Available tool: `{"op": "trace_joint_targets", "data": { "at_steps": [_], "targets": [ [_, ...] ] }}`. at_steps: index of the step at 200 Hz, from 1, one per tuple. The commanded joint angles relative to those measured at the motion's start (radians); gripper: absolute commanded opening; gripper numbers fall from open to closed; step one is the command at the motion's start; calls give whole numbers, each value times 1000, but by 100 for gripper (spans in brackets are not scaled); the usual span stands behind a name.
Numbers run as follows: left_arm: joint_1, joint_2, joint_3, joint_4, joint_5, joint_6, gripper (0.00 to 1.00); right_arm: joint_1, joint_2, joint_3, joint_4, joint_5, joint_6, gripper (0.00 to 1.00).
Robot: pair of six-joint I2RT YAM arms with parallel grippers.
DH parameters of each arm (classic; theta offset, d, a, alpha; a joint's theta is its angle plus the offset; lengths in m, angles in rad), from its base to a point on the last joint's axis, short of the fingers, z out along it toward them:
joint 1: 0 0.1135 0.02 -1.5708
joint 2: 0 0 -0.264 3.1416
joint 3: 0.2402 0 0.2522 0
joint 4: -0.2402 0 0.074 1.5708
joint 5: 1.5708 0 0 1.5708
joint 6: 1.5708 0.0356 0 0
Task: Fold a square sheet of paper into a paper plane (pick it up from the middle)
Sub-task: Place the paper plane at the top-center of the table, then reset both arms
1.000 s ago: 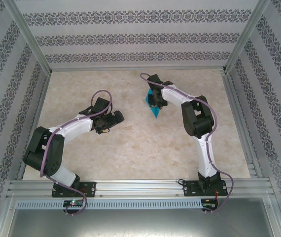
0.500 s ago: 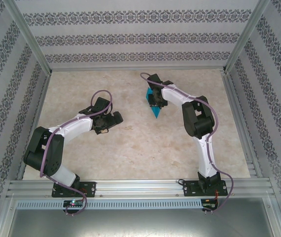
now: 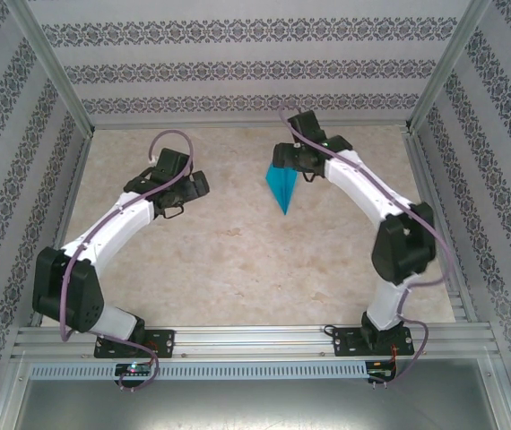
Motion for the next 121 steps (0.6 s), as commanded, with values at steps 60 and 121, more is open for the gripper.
{"op": "trace_joint_targets", "data": {
  "at_steps": [60, 121],
  "targets": [
    [172, -352, -462, 423, -456, 282, 100, -210, -506, -668, 431, 416, -162, 98],
    [233, -333, -726, 855, -319, 514, 100, -307, -509, -1043, 873, 418, -269, 98]
  ]
}}
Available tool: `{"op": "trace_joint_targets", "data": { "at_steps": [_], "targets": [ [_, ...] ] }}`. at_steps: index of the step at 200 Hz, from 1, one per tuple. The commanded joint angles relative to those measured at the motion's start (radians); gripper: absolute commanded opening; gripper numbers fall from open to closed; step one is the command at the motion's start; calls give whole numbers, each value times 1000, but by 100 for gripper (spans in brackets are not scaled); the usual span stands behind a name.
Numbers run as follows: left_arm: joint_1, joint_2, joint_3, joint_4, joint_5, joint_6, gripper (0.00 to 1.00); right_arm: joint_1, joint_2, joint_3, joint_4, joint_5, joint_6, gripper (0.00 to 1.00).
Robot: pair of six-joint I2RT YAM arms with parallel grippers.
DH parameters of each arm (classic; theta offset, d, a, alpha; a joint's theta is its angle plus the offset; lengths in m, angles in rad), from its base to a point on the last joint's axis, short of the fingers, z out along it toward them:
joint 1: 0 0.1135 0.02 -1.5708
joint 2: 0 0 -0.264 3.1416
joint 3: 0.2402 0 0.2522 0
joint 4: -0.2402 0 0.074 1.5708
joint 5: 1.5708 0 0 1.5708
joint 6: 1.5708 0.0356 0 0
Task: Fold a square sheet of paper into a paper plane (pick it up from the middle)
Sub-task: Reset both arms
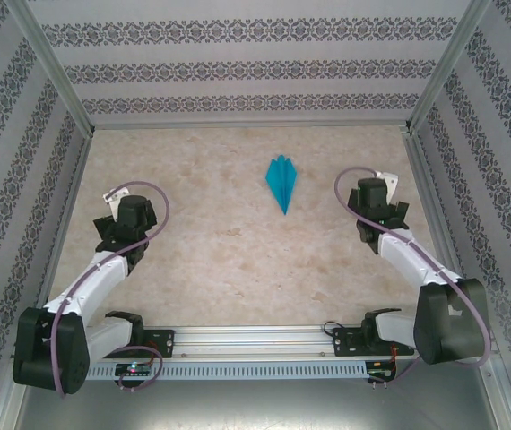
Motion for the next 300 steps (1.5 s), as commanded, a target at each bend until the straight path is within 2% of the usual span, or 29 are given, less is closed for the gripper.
{"op": "trace_joint_targets", "data": {
  "at_steps": [1, 23, 33, 53, 85, 113, 165, 216, 234, 300],
  "targets": [
    [20, 31, -79, 297, 68, 152, 100, -12, 28, -81, 275, 31, -74, 98],
    [62, 93, -112, 383, 219, 200, 100, -12, 91, -132, 418, -17, -133, 98],
    [74, 124, -131, 445, 279, 226, 100, -14, 91, -132, 426, -64, -151, 98],
    [97, 174, -135, 510, 375, 253, 100, -27, 85, -204, 627, -181, -196, 98],
    [119, 228, -172, 696, 502, 254, 100, -69, 121, -240, 749, -340, -205, 98],
    [132, 316, -161, 792, 566, 243, 100, -83, 189, -237, 825, -371, -204, 98],
    [134, 469, -128, 865, 589, 244, 100, -80, 252, -246, 893, -442, -235, 98],
    [113, 469, -100, 807, 537, 260, 100, -78, 258, -235, 877, -453, -240, 98],
    [109, 470, -84, 777, 580, 279, 100, -83, 259, -233, 872, -460, -236, 98],
    [107, 472, -79, 771, 577, 280, 100, -84, 258, -232, 870, -463, -236, 98]
  ]
}}
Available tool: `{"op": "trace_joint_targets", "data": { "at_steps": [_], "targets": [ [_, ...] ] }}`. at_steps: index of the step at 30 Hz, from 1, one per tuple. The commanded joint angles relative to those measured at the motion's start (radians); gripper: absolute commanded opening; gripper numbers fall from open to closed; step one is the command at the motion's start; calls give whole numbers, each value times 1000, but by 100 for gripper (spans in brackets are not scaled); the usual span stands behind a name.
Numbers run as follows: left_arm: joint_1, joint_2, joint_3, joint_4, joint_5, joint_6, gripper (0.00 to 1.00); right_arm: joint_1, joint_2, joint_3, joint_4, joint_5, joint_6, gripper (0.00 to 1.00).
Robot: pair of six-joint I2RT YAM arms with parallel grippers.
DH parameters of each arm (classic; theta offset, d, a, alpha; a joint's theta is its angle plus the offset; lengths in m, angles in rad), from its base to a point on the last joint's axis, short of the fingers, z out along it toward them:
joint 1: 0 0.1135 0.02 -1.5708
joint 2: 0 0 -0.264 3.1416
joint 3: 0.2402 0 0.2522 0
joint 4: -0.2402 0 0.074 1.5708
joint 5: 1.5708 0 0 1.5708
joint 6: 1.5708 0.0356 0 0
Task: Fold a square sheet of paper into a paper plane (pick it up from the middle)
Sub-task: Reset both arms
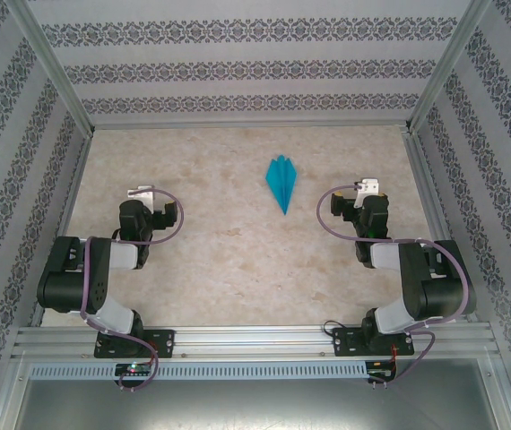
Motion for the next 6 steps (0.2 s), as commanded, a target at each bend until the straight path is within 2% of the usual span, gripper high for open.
{"op": "trace_joint_targets", "data": {
  "at_steps": [1, 6],
  "targets": [
    [-9, 8, 25, 5, 9, 24, 100, -7, 7, 0, 33, -21, -2, 98],
    [-9, 9, 23, 12, 11, 24, 100, -8, 0, -17, 59, -43, -10, 98]
  ]
}}
